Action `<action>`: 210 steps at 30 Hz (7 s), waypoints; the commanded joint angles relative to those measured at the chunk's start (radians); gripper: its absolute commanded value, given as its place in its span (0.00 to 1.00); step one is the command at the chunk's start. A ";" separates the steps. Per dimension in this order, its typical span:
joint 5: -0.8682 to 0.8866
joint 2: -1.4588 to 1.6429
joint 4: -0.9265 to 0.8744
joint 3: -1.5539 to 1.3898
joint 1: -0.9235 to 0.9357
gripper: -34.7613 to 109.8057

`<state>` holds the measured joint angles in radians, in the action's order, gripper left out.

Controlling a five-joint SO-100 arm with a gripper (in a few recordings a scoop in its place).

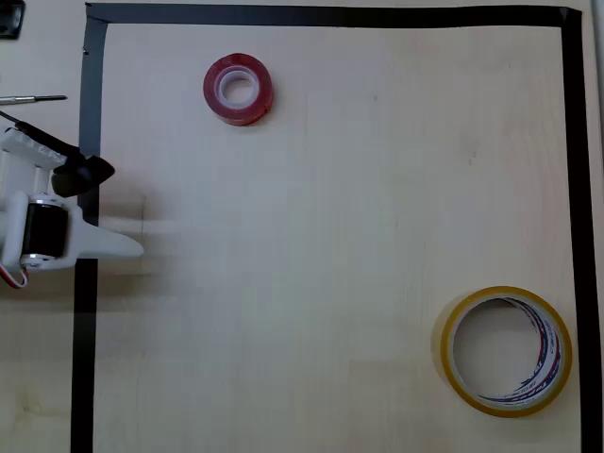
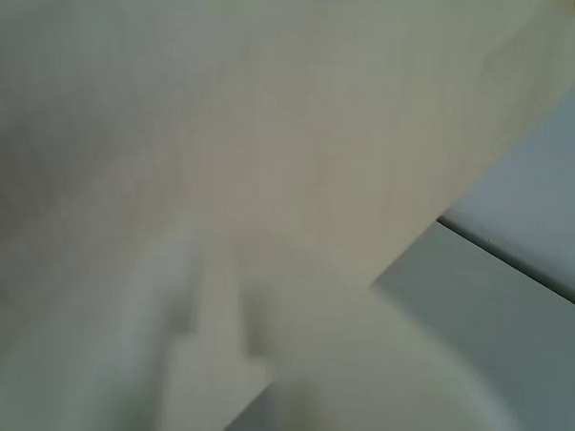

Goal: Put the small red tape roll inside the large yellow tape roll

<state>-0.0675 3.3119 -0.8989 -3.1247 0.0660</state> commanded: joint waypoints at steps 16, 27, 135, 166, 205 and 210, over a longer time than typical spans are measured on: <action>-0.028 0.021 -0.146 0.175 -0.058 0.24; -0.028 -0.822 -0.066 0.680 -0.264 0.24; -0.130 -1.987 -0.267 2.010 -0.084 0.24; -0.129 -2.793 -0.733 3.364 0.034 0.24; -0.095 -2.977 0.031 3.366 0.130 0.24; -0.100 -3.008 0.086 3.366 0.132 0.24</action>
<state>-0.1795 0.2286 -0.8698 0.1227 0.1779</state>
